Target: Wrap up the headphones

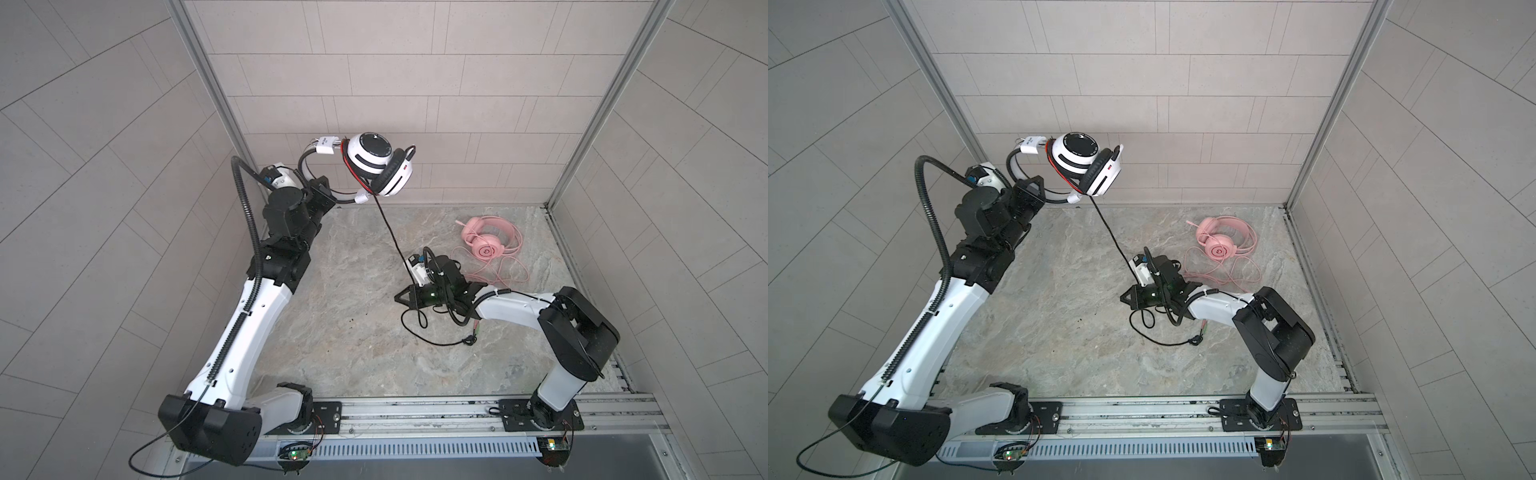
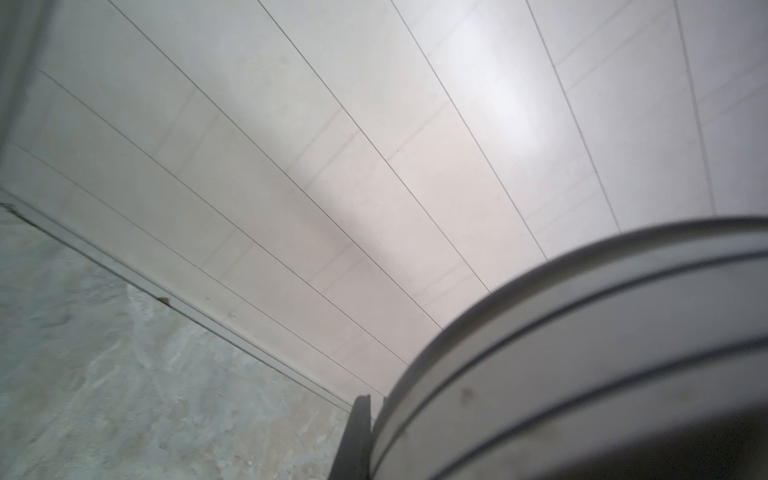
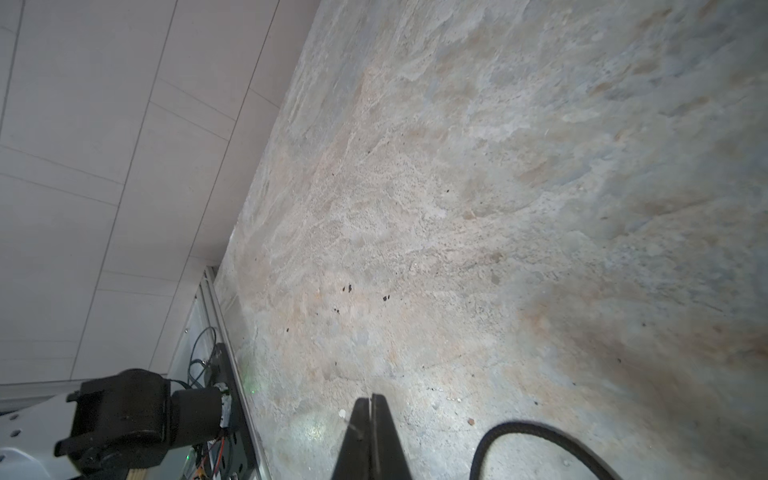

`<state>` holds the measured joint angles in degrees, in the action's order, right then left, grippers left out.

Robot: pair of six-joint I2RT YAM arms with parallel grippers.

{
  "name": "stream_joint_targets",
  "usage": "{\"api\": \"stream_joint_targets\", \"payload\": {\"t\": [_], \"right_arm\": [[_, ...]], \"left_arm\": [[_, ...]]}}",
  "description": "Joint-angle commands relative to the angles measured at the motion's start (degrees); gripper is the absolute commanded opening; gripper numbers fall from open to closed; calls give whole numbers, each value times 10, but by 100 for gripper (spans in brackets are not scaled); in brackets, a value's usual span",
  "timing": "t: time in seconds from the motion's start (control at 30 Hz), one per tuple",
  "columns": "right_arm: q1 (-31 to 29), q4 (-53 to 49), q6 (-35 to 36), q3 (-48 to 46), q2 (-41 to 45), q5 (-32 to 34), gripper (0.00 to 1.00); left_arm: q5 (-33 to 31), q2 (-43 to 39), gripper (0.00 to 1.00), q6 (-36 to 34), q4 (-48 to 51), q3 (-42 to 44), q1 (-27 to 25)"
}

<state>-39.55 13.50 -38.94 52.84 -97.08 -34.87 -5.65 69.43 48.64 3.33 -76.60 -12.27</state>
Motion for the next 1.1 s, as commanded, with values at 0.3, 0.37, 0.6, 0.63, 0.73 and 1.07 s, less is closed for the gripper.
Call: {"api": "stream_joint_targets", "payload": {"t": [0.3,0.37,0.6,0.63,0.73,1.07], "right_arm": [[-91,-248,130,55,114,121,0],[-105,-296,158,76,136,150,0],[-118,-325,192,87,240,156,0],[-118,-327,199,88,255,149,0],[-117,-347,232,98,296,162,0],[-113,-434,287,201,309,202,0]], "left_arm": [[-208,-2,0,-68,8,-11,10],[-224,3,0,-109,6,-4,11],[-273,11,0,-199,13,54,23],[-277,11,0,-211,15,64,25],[-273,23,0,-259,70,60,25],[-255,-2,0,-343,99,127,25]]}}
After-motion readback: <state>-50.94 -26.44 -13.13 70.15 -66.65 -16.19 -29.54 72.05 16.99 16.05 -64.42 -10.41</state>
